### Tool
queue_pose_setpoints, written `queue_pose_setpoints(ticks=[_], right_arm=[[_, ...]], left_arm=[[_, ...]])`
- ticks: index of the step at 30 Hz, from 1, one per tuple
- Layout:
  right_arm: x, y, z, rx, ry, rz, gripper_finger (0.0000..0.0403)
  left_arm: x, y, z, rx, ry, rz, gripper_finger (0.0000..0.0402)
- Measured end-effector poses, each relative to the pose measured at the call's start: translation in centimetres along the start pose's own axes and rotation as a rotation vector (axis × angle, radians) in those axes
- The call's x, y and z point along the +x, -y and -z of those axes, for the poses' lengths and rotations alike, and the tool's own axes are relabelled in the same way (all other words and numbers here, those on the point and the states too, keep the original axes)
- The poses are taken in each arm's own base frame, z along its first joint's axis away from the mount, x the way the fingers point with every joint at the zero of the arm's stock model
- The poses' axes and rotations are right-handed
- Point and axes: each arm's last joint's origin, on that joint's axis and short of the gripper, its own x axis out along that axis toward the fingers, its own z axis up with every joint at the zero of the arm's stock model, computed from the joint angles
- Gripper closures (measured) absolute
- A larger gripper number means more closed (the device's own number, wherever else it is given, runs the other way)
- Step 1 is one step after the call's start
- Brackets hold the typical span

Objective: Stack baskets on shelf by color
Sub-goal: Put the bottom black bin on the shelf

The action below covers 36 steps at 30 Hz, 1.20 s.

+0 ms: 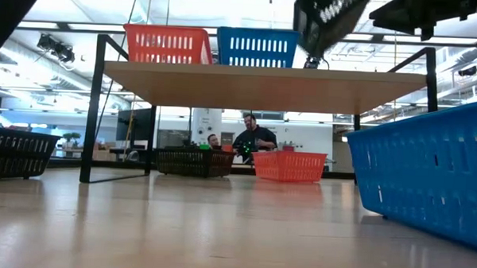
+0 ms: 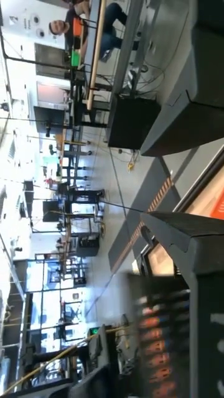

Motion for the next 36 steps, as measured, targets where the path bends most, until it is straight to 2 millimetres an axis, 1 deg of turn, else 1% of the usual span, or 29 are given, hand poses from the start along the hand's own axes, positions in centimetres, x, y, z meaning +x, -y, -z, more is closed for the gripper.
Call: queue_pose_setpoints(ticks=[6, 12, 17, 20, 29, 34, 36], right_arm=[[-0.3, 0.2, 0.0, -0.005, -0.002, -0.001, 0.0240], [-0.3, 0.2, 0.1, -0.004, -0.005, -0.004, 0.0240], [-0.3, 0.2, 0.1, -0.005, -0.006, -0.004, 0.0240], [-0.3, 0.2, 0.1, -0.005, -0.006, -0.004, 0.0240], [-0.3, 0.2, 0.1, -0.005, -0.006, -0.004, 0.0240], [-0.3, 0.2, 0.1, -0.005, -0.006, -0.004, 0.0240], [-0.3, 0.2, 0.1, -0.005, -0.007, -0.011, 0.0240]], left_arm=[[2.6, 0.9, 0.5, 0.015, -0.045, 0.018, 0.0385], [2.7, 0.9, 0.5, 0.015, -0.045, 0.021, 0.0381], [2.7, 1.0, 0.5, 0.009, -0.045, 0.033, 0.0366], [2.7, 1.1, 0.5, -0.009, -0.045, 0.034, 0.0344], [2.7, 1.0, 0.5, -0.020, -0.045, 0.032, 0.0242], [2.5, 1.4, 0.2, -0.003, -0.015, 0.036, 0.0215], [2.0, 1.5, -0.1, 0.014, 0.009, 0.037, 0.0210]])
